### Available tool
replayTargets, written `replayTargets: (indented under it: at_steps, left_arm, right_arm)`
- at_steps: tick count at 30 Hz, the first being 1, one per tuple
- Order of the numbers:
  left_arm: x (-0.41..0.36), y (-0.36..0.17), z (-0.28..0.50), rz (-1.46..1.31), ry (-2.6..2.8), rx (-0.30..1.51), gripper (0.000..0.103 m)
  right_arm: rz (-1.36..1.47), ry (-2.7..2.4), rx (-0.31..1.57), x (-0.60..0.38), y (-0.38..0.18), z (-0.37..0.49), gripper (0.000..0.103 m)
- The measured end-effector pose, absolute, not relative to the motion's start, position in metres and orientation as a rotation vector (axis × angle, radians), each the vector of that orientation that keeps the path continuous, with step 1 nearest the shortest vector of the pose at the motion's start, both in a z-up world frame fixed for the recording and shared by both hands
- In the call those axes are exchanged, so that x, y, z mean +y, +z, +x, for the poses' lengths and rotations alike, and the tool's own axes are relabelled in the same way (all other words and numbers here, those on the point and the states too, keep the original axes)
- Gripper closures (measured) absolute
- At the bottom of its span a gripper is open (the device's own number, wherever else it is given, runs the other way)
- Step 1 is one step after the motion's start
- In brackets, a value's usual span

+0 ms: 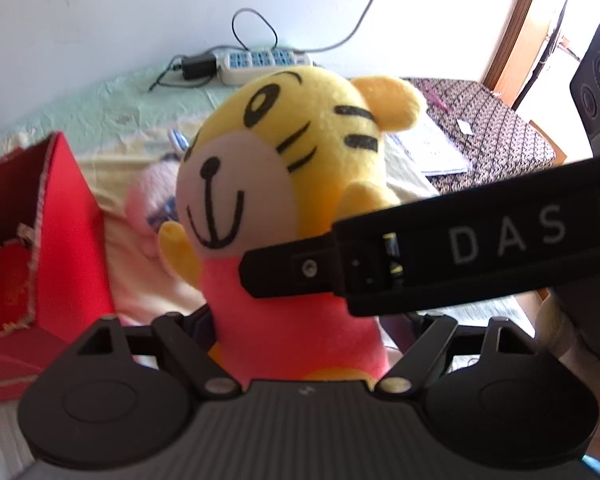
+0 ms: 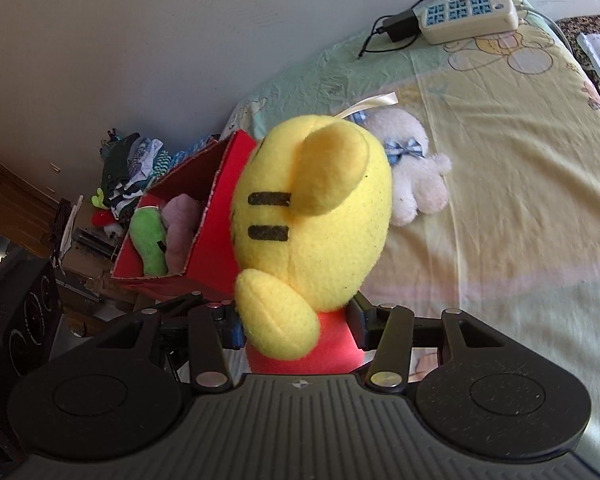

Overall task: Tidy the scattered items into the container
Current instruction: 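Lift the yellow tiger plush off the bed with the right gripper, then carry the yellow tiger plush with the right gripper over the red box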

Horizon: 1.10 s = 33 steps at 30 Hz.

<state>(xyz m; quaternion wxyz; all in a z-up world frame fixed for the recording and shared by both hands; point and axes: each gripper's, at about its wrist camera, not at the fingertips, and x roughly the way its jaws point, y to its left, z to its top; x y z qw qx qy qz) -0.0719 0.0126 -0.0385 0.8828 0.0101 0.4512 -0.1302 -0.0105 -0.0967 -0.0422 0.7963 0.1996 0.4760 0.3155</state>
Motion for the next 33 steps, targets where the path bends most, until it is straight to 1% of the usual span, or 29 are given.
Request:
replayTargets:
  at_steps: [10, 18, 21, 27, 33]
  left_arm:
    - [0.086, 0.009, -0.092, 0.039, -0.332, 0.806, 0.022]
    - [0.161, 0.038, -0.095, 0.03, -0.347, 0.696, 0.022]
    - [0.186, 0.038, -0.091, 0.023, -0.349, 0.688, 0.022]
    - [0.219, 0.02, -0.072, 0.021, -0.36, 0.699, 0.022]
    - [0.242, 0.005, -0.056, -0.042, -0.389, 0.743, 0.022]
  right_arm:
    - [0.511, 0.635, 0.924, -0.044, -0.012, -0.025, 0.052]
    - [0.459, 0.623, 0.798, 0.029, 0.026, -0.027, 0.052]
    - [0.452, 0.613, 0.776, 0.052, 0.028, -0.023, 0.052]
    - [0.42, 0.567, 0.762, 0.091, 0.022, -0.015, 0.051]
    - [0.397, 0.52, 0.79, 0.11, 0.01, -0.007, 0.051]
